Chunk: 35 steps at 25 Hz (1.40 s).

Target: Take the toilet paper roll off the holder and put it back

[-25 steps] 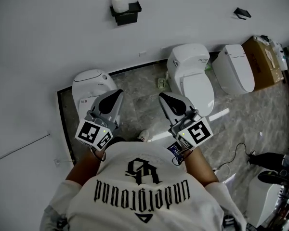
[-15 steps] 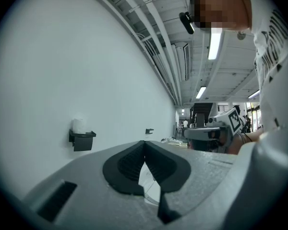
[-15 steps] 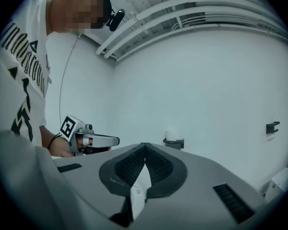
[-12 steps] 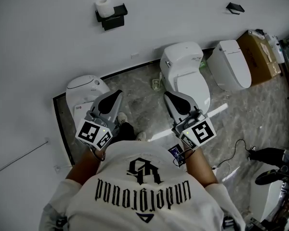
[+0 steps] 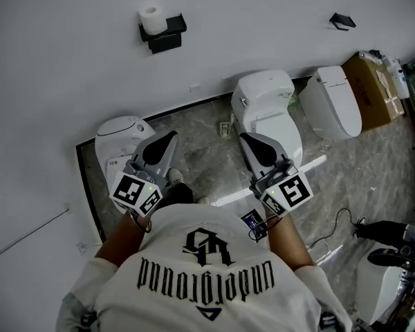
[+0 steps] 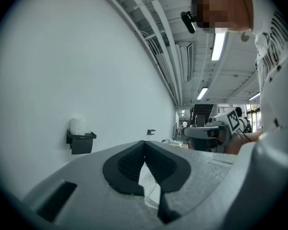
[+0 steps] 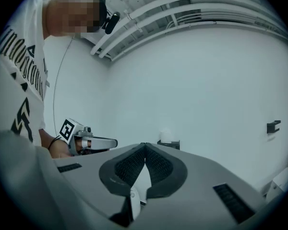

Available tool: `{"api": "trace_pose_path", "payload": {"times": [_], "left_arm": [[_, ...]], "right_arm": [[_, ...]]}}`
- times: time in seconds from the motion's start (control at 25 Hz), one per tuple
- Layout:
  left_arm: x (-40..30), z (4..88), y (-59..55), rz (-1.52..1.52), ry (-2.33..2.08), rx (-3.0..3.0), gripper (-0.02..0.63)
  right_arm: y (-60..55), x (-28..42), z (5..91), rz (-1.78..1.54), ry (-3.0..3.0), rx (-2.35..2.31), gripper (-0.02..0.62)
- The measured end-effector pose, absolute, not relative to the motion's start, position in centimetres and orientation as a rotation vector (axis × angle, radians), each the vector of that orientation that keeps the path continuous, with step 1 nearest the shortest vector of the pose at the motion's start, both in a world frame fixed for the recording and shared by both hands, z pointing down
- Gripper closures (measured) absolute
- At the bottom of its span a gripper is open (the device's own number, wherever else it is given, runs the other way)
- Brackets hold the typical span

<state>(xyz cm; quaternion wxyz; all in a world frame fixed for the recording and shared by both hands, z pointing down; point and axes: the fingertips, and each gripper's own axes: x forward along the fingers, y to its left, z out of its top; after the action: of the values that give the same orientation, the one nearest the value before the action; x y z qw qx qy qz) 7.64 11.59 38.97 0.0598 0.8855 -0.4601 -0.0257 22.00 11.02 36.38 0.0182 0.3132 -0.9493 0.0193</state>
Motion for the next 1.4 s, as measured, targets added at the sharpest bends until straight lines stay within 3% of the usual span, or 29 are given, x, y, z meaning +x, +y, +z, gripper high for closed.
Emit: {"api": "trace_pose_path", "payload": {"times": [1.4], "left_arm": [[-10.9,38.5,-1.6,-0.054,-1.533,2.638,0.594]], "right_arm": [[-3.3,0.7,36.2,0.066,-3.001,0.703,0.58]]}}
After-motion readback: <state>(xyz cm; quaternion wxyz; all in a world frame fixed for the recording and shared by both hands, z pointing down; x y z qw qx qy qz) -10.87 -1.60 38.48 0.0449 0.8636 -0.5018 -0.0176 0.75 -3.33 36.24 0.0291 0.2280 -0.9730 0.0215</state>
